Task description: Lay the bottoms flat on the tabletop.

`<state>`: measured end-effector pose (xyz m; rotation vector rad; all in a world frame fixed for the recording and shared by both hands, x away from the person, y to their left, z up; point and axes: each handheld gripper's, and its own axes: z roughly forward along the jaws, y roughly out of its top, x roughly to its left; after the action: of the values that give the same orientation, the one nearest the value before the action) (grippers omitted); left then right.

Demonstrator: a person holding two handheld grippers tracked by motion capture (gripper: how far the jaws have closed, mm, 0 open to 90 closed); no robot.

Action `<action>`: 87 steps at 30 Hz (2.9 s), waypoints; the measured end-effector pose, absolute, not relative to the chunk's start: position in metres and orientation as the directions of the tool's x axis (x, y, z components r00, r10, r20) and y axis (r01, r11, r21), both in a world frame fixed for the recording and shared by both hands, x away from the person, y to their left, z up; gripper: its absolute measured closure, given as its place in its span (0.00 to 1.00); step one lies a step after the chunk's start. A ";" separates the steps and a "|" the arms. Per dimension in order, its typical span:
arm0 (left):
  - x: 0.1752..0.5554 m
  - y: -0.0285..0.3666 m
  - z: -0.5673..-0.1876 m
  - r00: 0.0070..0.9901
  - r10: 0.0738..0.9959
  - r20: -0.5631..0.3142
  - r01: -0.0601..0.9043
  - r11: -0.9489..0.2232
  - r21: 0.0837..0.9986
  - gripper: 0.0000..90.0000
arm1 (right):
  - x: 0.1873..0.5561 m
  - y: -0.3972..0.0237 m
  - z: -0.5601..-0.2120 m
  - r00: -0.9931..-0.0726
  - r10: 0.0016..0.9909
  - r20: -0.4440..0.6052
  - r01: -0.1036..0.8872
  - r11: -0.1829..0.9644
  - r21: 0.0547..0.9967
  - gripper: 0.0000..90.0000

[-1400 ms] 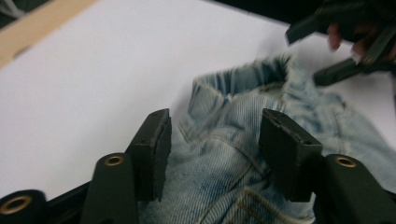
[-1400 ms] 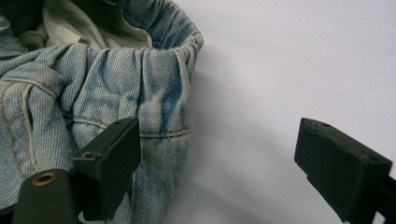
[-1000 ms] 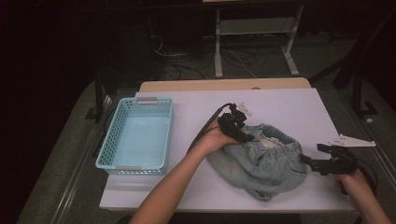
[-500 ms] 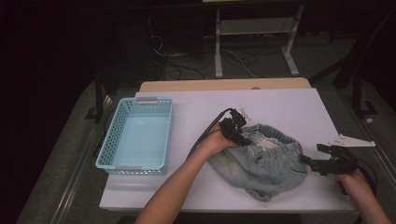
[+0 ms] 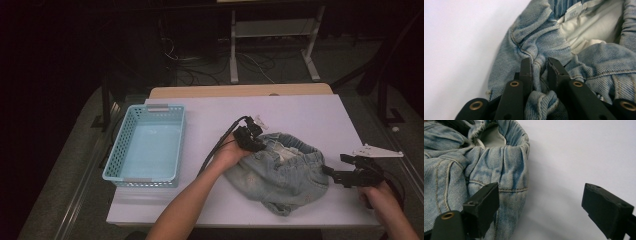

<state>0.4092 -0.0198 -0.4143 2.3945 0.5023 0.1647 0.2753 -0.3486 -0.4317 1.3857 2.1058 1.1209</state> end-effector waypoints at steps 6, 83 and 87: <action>0.404 -0.005 -0.396 0.898 0.436 0.050 0.282 -0.661 0.695 0.87 | 0.275 -0.349 -0.432 -0.441 0.891 0.109 0.588 0.195 0.785 0.16; 0.472 -0.015 -0.392 0.887 0.451 -0.096 0.405 -0.661 0.632 0.92 | 0.277 -0.346 -0.434 -0.459 0.883 0.096 0.588 0.220 0.779 0.16; 0.472 -0.012 -0.391 0.882 0.462 -0.090 0.404 -0.646 0.648 0.92 | 0.277 -0.347 -0.434 -0.460 0.883 0.097 0.588 0.220 0.778 0.16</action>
<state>0.4717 -0.0121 -0.3908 2.3510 0.6201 0.1084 0.2765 -0.3467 -0.4337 1.3649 2.1343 1.1072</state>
